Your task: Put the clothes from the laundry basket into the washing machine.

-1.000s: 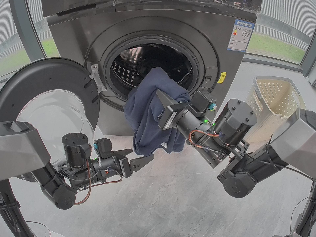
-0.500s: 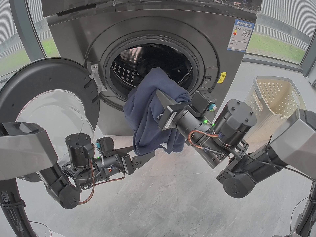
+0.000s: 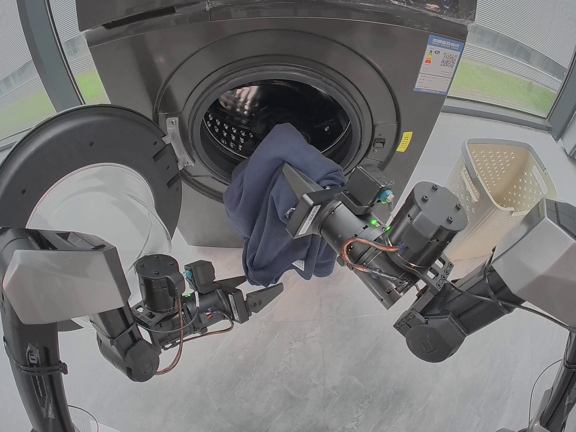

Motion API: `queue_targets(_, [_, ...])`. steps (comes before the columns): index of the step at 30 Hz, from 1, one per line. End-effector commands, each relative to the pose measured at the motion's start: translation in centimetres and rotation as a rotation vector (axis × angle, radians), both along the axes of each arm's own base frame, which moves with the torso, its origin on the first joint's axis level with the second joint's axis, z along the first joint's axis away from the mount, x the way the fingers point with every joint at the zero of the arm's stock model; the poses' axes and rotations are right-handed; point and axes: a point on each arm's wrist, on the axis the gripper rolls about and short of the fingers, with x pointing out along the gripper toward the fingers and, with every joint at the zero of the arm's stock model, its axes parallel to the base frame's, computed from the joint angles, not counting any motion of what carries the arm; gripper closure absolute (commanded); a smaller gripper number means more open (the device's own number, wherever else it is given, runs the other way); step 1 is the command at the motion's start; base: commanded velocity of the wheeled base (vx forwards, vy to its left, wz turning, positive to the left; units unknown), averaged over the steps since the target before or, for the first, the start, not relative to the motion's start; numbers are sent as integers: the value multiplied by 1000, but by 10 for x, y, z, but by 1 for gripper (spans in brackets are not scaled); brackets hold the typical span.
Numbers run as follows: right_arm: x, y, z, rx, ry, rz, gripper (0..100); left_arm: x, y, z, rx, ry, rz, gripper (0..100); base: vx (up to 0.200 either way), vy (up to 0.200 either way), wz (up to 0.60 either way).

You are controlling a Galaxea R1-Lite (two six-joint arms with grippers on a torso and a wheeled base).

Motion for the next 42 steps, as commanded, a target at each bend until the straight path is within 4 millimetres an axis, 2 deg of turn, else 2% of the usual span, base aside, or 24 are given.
queue_targets(1, [-1,1,0,0,0,4,100,6,-3,-10,5,11,0,0,0,0,0])
queue_targets(11, [-1,2,-1,1,1,6,100,13,-6,0,-18,-31,19,0,0,0,0])
queue_targets(17, [-1,1,0,1,-1,3,100,-10,3,12,-12,-20,13,0,0,0,0])
queue_targets(24, [2,-1,-1,-2,2,-6,100,-15,12,33,-41,-75,33,0,0,0,0])
queue_targets(27, [3,-1,-2,-3,3,-6,100,-17,11,35,-42,-78,25,0,0,0,0])
queue_targets(33, [3,0,-5,-7,7,-6,100,-17,4,30,-44,-62,5,0,0,0,0])
queue_targets(42, [-2,1,0,1,-1,6,100,1,-8,-2,-42,-21,3,0,0,0,0])
